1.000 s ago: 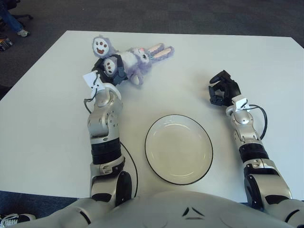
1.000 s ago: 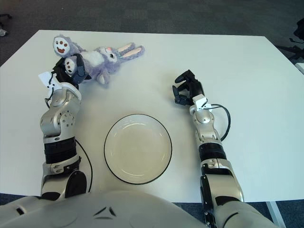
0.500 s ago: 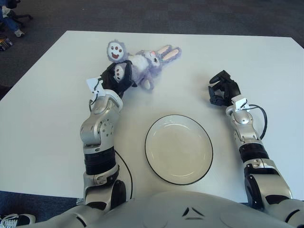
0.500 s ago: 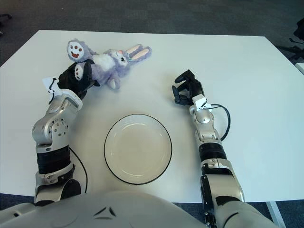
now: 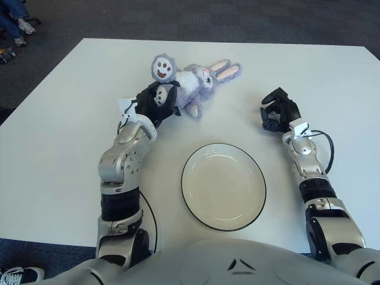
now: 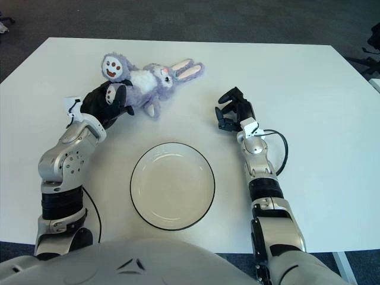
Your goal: Put the doll into the plate.
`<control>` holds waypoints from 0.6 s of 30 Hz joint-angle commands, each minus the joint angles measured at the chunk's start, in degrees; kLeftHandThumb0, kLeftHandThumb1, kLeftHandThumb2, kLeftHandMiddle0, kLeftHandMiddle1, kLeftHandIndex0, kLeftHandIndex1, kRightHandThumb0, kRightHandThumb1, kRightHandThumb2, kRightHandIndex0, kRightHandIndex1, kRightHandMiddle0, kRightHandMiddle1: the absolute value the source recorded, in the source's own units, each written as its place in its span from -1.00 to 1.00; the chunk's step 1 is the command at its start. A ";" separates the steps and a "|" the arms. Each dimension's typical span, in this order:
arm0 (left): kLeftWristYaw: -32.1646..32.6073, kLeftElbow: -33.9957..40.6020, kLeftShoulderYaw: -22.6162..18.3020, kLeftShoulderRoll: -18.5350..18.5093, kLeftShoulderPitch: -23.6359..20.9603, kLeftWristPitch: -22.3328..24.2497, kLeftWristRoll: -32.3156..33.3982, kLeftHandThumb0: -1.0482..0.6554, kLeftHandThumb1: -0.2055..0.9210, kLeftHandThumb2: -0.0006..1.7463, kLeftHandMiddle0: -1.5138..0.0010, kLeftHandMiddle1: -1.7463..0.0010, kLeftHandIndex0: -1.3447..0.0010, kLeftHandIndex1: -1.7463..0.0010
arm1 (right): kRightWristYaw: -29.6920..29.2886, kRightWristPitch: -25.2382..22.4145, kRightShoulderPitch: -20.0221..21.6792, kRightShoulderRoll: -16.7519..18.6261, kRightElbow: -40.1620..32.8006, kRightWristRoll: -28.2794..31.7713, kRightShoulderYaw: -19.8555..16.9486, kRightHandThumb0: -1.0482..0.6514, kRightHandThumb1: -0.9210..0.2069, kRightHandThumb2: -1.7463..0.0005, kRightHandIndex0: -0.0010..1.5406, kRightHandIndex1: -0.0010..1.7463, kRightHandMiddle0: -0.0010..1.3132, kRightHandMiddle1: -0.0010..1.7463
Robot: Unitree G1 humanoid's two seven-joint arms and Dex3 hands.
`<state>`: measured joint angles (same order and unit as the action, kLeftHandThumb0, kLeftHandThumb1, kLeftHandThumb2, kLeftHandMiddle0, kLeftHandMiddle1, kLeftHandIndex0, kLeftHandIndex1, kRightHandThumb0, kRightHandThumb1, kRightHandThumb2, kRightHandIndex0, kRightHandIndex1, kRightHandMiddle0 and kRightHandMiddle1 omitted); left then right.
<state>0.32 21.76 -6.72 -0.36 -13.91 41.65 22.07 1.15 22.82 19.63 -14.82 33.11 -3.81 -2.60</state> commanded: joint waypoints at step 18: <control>-11.05 -1.04 1.92 -4.82 1.90 -4.61 1.23 -0.26 0.28 -0.04 -0.60 -1.00 0.01 -0.64 | 0.16 -2.33 -2.32 -0.06 1.71 -1.12 0.73 0.23 -0.39 -0.16 -0.58 1.00 -0.54 0.99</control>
<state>-9.37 21.43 -4.84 -4.76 -12.54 38.30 22.38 0.70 22.55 19.58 -14.92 32.89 -4.08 -2.35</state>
